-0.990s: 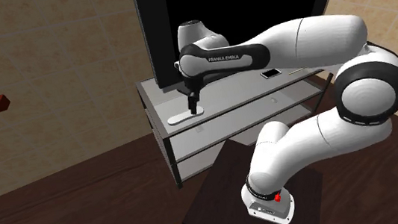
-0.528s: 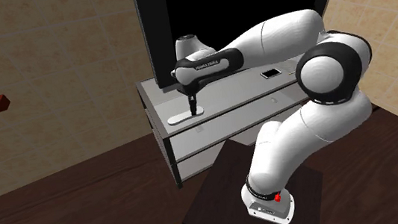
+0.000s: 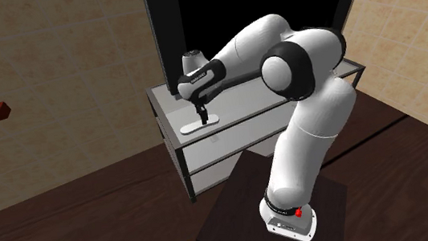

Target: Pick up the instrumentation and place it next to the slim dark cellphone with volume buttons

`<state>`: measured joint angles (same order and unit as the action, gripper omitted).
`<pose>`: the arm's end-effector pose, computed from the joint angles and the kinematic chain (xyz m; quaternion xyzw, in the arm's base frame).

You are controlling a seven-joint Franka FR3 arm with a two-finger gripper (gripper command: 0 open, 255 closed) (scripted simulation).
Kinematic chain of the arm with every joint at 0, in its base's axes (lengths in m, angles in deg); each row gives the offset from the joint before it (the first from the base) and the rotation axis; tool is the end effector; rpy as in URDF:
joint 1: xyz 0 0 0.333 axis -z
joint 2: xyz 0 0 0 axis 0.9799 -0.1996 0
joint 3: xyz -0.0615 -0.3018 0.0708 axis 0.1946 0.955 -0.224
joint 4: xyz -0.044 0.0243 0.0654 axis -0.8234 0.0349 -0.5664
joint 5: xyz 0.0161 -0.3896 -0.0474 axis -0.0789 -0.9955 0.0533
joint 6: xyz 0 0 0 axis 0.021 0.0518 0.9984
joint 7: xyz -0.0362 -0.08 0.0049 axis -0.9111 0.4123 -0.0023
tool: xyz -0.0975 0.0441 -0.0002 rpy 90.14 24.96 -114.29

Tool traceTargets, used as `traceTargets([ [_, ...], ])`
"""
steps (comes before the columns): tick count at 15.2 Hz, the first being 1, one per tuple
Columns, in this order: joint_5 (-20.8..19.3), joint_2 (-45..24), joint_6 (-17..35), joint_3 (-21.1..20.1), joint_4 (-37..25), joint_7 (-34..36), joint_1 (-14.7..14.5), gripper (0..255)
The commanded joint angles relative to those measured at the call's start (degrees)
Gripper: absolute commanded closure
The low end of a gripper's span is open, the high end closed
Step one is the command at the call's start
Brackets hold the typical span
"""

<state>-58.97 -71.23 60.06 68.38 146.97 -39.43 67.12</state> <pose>0.4559 -0.1821 0.3646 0.9095 0.4157 0.0004 0.0038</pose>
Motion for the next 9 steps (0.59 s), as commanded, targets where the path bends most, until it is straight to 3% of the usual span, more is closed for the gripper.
traceTargets([
  [1, 3.3, -5.6, 2.9, 1.0, -2.4, -6.7, -0.6, 0],
  [9, 8.2, -11.8, 8.9, 0.4, -1.7, -11.3, 0.0, 0],
])
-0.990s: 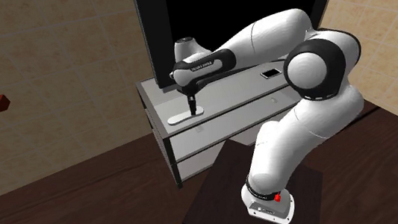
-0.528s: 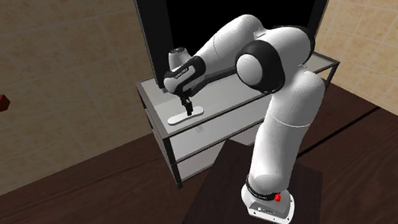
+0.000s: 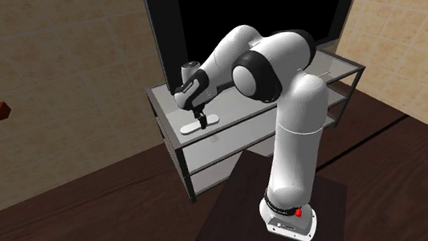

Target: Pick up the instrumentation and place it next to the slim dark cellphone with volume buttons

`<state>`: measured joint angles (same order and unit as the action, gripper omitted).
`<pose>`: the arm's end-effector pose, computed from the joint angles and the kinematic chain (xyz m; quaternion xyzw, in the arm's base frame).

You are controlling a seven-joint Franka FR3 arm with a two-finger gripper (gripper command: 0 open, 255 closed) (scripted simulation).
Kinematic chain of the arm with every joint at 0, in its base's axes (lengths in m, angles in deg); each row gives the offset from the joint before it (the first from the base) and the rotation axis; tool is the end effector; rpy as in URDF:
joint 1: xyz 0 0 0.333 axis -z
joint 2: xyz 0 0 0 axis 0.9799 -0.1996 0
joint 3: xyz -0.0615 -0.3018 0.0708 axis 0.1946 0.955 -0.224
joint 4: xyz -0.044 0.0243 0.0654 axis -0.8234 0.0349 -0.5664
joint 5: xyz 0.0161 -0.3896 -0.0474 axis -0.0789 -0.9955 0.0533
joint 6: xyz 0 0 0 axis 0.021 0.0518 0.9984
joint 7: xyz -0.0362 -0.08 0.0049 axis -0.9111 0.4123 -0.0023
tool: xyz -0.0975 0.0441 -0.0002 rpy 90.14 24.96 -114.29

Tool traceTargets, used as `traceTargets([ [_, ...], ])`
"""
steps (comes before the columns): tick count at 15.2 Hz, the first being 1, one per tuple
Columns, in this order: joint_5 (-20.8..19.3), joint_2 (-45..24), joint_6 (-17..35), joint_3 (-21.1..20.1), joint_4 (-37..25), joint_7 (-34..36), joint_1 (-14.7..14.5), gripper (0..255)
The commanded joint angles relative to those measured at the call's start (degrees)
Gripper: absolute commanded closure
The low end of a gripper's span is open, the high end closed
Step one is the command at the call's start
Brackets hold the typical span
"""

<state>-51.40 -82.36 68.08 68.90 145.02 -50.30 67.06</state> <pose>0.4797 -0.1930 0.3094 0.8895 0.4569 -0.0003 0.0112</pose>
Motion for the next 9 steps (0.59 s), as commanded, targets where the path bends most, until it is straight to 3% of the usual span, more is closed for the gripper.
traceTargets([
  [1, 1.0, -1.1, 1.3, -0.2, 0.4, -0.7, 0.1, 0],
  [8, 1.0, -1.1, 1.2, -0.2, 0.4, -0.7, 0.1, 0],
  [9, 1.0, -1.1, 1.2, -0.2, 0.4, -0.7, 0.1, 255],
])
